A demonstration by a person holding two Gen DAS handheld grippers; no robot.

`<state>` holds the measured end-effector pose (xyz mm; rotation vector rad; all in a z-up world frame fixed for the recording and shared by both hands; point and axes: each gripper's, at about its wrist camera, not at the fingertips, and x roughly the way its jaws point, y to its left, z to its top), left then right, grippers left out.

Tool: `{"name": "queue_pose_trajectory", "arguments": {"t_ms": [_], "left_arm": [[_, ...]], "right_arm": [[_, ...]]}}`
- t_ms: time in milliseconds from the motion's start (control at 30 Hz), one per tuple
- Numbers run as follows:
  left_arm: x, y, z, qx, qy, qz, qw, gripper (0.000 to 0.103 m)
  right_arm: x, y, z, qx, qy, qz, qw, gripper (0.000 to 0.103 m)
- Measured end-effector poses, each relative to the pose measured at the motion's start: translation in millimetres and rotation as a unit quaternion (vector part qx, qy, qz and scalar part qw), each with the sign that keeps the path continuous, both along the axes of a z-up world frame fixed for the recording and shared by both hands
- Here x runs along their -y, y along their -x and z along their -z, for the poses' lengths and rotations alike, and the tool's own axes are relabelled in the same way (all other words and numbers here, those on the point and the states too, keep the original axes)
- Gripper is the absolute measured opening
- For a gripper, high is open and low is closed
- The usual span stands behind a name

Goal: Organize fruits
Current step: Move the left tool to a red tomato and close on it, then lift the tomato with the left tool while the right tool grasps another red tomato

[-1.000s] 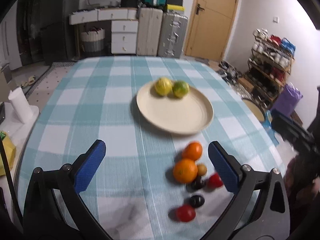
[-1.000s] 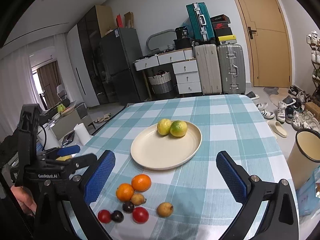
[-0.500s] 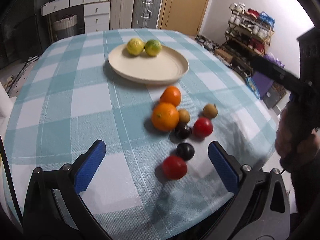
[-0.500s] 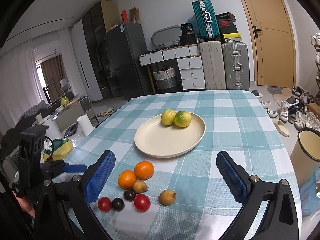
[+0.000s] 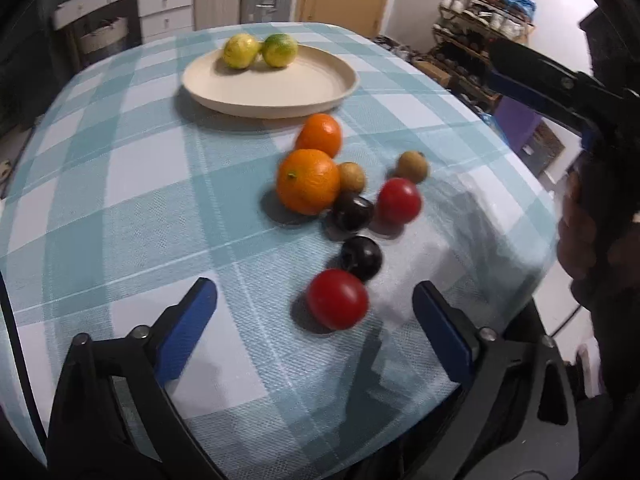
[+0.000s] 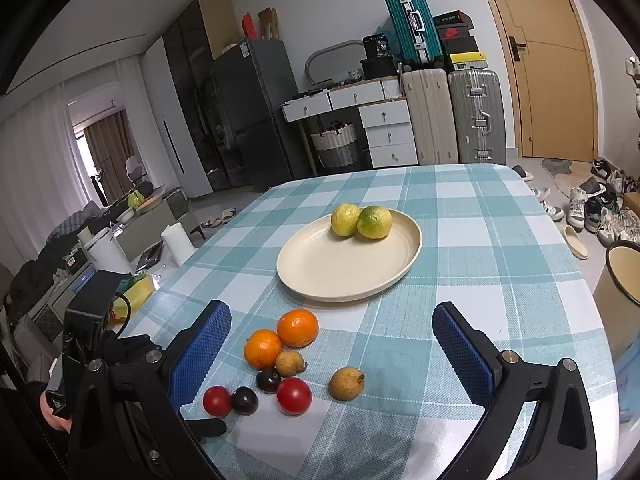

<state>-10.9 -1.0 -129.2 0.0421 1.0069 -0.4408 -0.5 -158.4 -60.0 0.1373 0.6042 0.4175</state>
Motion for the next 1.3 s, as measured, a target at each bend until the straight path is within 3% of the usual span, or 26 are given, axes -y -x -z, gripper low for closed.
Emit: {"name": "queue_pose_trajectory", "arguments": {"t_ms": [267, 400, 433, 500, 600, 767, 1067, 1300], "left_arm": [[6, 2, 2, -0.007, 0.018, 0.031, 0.9993, 0.075], [6, 2, 1, -0.006, 0.022, 0.038, 0.999, 0.053], [5, 2, 1, -0.006, 0.025, 0.042, 0.9988, 0.04], [2, -1, 2, -0.012, 0.034, 0.049, 0.9982, 0.027], [-4, -4, 0, -0.025, 0.059, 0.055, 0.9964, 0.027], [-12, -1, -4, -0.017, 0.054, 0.045, 0.9974, 0.027], [-46, -10, -7, -0.039, 0.09, -0.023, 0.9949, 0.027], [-66, -14, -5, -0.039, 0.103, -0.049, 0.9926, 0.027]], "right_arm": [[1, 1, 5, -0.011, -0.004, -0.001, 1.0, 0.103], [4, 1, 6, -0.014, -0.008, 0.001, 1.0, 0.103], [4, 1, 6, -0.014, -0.009, 0.001, 1.0, 0.103], [5, 1, 7, -0.015, -0.011, 0.001, 1.0, 0.103], [5, 1, 8, -0.018, -0.01, 0.001, 1.0, 0.103], [5, 1, 9, -0.02, -0.011, 0.001, 1.0, 0.103], [-3, 10, 18, -0.034, 0.002, -0.018, 0.999, 0.103], [-16, 17, 36, -0.062, -0.016, -0.037, 0.997, 0.102]]}}
